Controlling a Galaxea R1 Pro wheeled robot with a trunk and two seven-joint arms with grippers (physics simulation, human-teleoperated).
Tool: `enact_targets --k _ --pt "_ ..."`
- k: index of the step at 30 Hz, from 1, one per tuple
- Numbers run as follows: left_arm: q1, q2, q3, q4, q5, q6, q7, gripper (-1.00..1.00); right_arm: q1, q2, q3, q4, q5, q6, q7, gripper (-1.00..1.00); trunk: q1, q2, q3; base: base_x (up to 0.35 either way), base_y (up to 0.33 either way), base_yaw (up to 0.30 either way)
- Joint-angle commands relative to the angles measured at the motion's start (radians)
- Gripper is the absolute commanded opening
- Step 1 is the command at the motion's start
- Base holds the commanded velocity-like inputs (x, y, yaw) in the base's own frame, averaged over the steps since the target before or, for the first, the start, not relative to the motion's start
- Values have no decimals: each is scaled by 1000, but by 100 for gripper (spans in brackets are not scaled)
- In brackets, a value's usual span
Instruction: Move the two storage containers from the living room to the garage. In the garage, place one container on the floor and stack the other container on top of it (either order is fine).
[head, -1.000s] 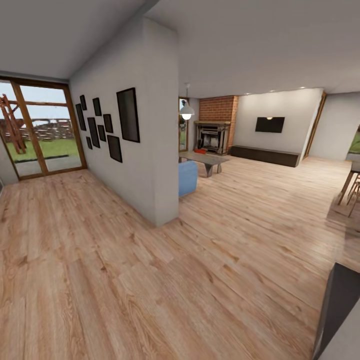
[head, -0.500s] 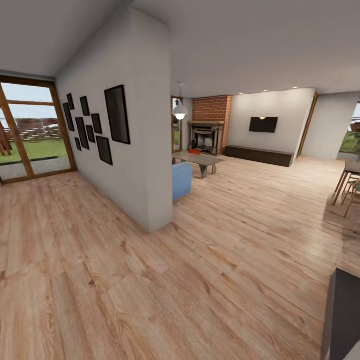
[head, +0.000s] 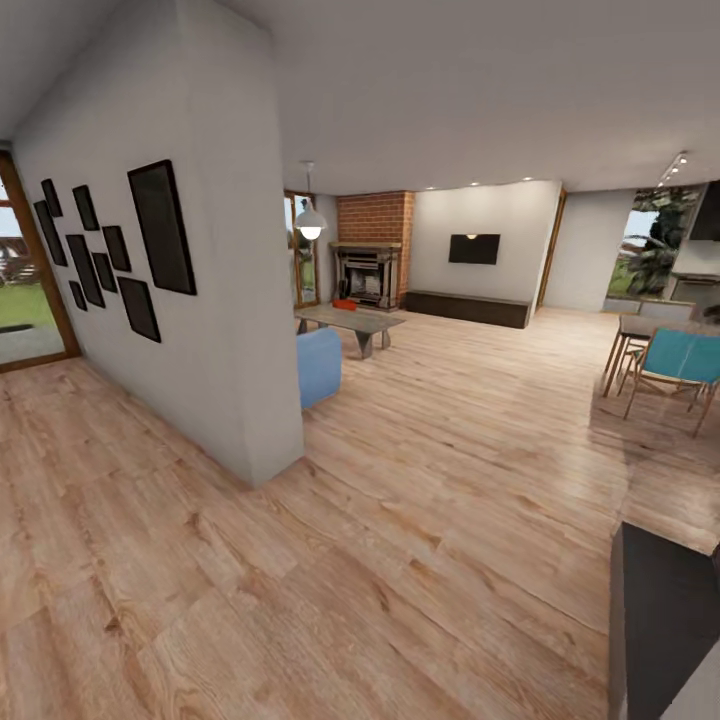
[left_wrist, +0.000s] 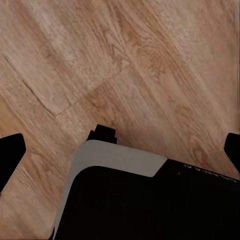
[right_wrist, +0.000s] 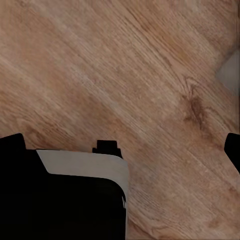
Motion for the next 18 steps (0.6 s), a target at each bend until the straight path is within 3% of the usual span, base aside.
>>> enact_targets --k 1,10,18 --pt "0 0 -6 0 6 -1 2 100 -1 1 8 2 -6 -4 0 100 1 -1 -1 321 0 -286" --pt "0 0 -6 0 6 2 2 100 -1 1 8 2 -6 -4 0 100 1 -1 -1 321 0 -284" --pt "0 2 -6 0 6 4 2 100 -1 -1 9 2 -4 -2 3 100 1 -1 -1 321 0 -34"
